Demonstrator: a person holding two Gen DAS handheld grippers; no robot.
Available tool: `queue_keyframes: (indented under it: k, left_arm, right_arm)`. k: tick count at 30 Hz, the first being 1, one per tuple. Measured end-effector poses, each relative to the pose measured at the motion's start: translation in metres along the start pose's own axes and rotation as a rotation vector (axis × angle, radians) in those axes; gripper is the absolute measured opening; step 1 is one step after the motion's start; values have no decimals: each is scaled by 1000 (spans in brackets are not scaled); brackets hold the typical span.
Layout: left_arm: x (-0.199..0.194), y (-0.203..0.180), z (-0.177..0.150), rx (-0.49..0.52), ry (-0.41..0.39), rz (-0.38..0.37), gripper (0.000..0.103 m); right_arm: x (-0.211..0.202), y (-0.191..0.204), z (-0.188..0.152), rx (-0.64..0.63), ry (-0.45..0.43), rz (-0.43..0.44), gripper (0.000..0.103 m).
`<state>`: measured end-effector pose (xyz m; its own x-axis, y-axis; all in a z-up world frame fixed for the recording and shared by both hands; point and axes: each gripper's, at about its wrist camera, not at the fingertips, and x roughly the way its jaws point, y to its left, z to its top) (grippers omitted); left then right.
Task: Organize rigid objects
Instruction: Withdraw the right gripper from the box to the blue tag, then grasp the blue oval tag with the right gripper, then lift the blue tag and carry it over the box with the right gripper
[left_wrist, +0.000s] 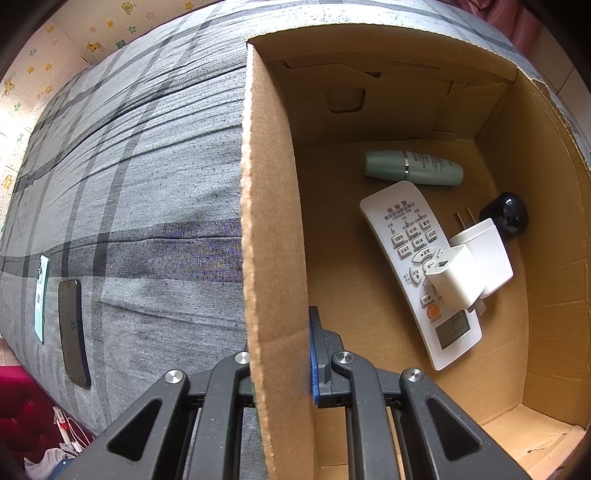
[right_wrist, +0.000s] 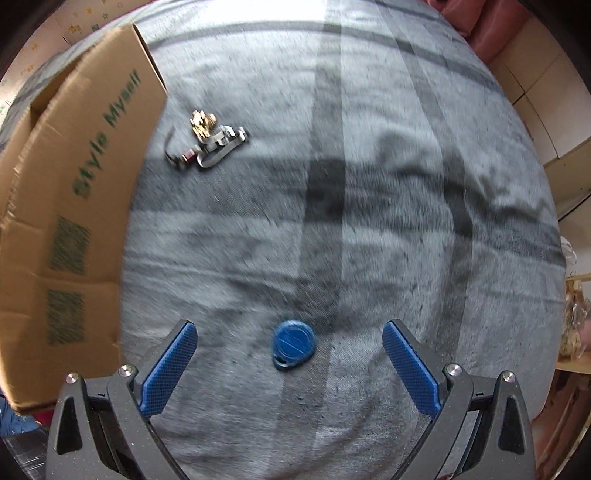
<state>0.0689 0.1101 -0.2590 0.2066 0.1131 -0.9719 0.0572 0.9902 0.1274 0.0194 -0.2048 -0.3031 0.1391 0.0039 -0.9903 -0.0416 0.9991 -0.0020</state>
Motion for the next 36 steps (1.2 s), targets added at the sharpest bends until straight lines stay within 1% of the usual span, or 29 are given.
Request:
queue_keyframes:
  k: [10, 15, 17, 19, 20, 22, 23, 24, 25, 27, 28, 36]
  left_arm:
    - [-1, -4, 0, 7, -1, 11, 13]
    - [-2, -5, 0, 9, 0, 13, 13]
    - [-2, -5, 0, 9, 0, 13, 13]
    - [-2, -5, 0, 10, -1, 13, 13]
    - [-2, -5, 0, 9, -1, 14, 13]
    - [-2, -5, 0, 8, 0, 15, 13]
    - [-2, -5, 0, 8, 0, 15, 13]
    - [-2, -5, 1, 9, 0, 15, 13]
    - [-2, -5, 1, 10, 1, 16, 13]
    - [-3, -5, 1, 8, 0, 14, 13]
    - [-3, -5, 1, 9, 0, 15, 13]
    - [-3, -5, 1, 9, -1, 15, 13]
  right_arm:
    - [32, -12, -23, 15, 62, -3, 102]
    - [36, -10, -31, 15, 66, 3, 102]
    - [36, -11, -32, 19, 67, 5, 100]
    - [34, -13, -30, 26, 61, 8, 88]
    - [32, -14, -30, 28, 58, 6, 84]
    - [29, -16, -29, 34, 56, 10, 70]
    - [28, -15, -29, 34, 54, 10, 64]
    - [27, -16, -30, 33, 54, 6, 52]
    - [26, -15, -28, 31, 56, -2, 47]
    - [24, -15, -27, 36, 64, -4, 29]
    - [22, -17, -24, 39, 69, -15, 27]
    - [13, -28, -13, 60, 57, -29, 27]
